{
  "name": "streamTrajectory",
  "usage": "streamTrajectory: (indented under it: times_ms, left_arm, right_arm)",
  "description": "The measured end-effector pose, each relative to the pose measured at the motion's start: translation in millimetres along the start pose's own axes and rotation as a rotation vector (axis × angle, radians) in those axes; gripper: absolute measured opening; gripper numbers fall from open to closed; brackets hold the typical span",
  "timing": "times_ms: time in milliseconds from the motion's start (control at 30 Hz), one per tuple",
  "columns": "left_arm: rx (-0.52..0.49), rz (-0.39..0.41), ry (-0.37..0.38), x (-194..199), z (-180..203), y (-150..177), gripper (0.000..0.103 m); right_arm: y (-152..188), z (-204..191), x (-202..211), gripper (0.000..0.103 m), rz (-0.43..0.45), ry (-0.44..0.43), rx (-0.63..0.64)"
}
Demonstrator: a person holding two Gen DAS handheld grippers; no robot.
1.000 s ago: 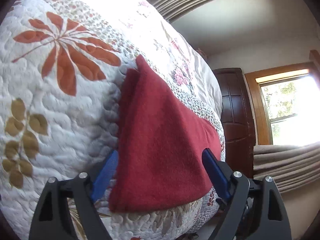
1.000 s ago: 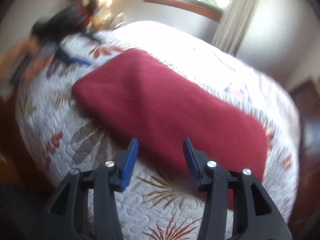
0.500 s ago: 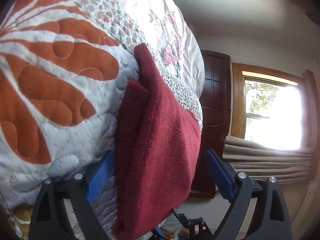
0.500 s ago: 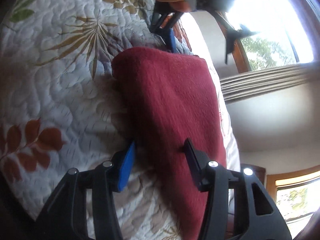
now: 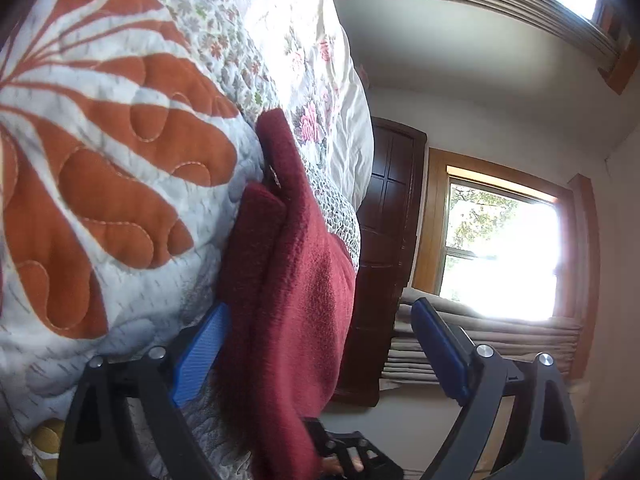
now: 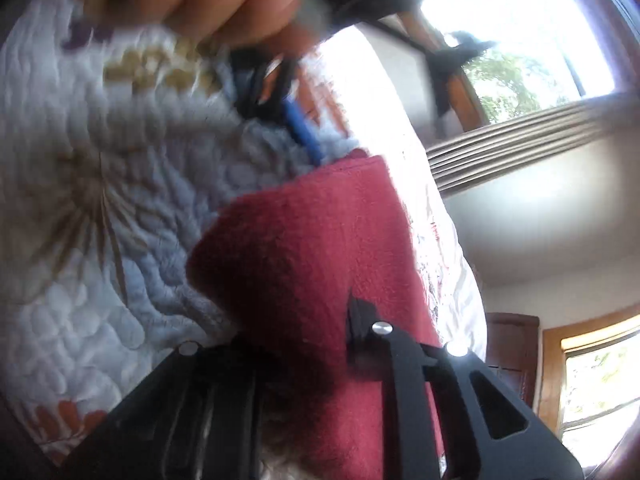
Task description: Fold small clothes
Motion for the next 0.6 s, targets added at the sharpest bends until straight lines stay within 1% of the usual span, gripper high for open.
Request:
streamTrajectory:
  times_ms: [100,200,233,267,300,367,467,500,533,567,600]
  left_arm:
    - [0.003,-0.025,-0.015,-8.1,4.8,-2.9,0.095]
    - [0.020,-0.066,-0.002,-22.4,11.2,-4.9,0.096]
    - [0.033,-0.085,-0.019,-29.2,11.2,-6.0,0.097]
    - [0.046,-0.099,-0.041,-34.3,11.3,-6.1,0.097]
    - [0.057,-0.107,-0.055,-37.6,10.9,-6.2,0.097]
    - [0.071,-0.116,-0.074,-41.3,10.4,-7.1,0.097]
    - [0.083,-0.111,-0.080,-42.6,11.1,-9.8,0.096]
    - [0.074,-0.108,-0.086,-43.5,12.0,-11.1,0.092]
    - [0.059,-0.112,-0.086,-44.2,13.4,-11.2,0.083]
    - [0.054,-0.128,-0.097,-47.4,13.8,-12.8,0.045]
    - [0.054,-0.121,-0.123,-47.1,13.1,-15.1,0.027]
  right_arm:
    - [-4.6,23.1,6.5,0.014,0.008,-0.005,-0.047]
    - [-10.6,37.6,5.3,0.014,0.021,-0.007,-0.072]
    - [-11.9,41.6,4.8,0.014,0.024,-0.008,-0.080]
    - [-10.6,43.9,6.0,0.014,0.027,-0.009,-0.091]
    - [-0.3,52.6,4.9,0.014,0.026,-0.012,-0.103]
    - [6.5,62.1,1.7,0.014,0.026,-0.020,-0.130]
    - [12.5,73.7,-6.3,0.014,0.027,-0.030,-0.152]
    - [13.3,76.2,-9.3,0.014,0.028,-0.032,-0.155]
    - [12.6,77.5,-10.5,0.014,0.029,-0.031,-0.153]
    - [10.4,63.4,-9.9,0.014,0.028,-0.032,-0.150]
    - [10.8,60.1,-10.1,0.014,0.027,-0.031,-0.148]
Point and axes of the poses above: each gripper's, at about its wrist camera, not at the fingertips, and x roughly against the way its jaws point, z to its right, y to its underside, the point moved 2 cm from there along -x, roughly the way its jaws point, and after that the axes turned 7 degrees about y, right-handed, at the moved point
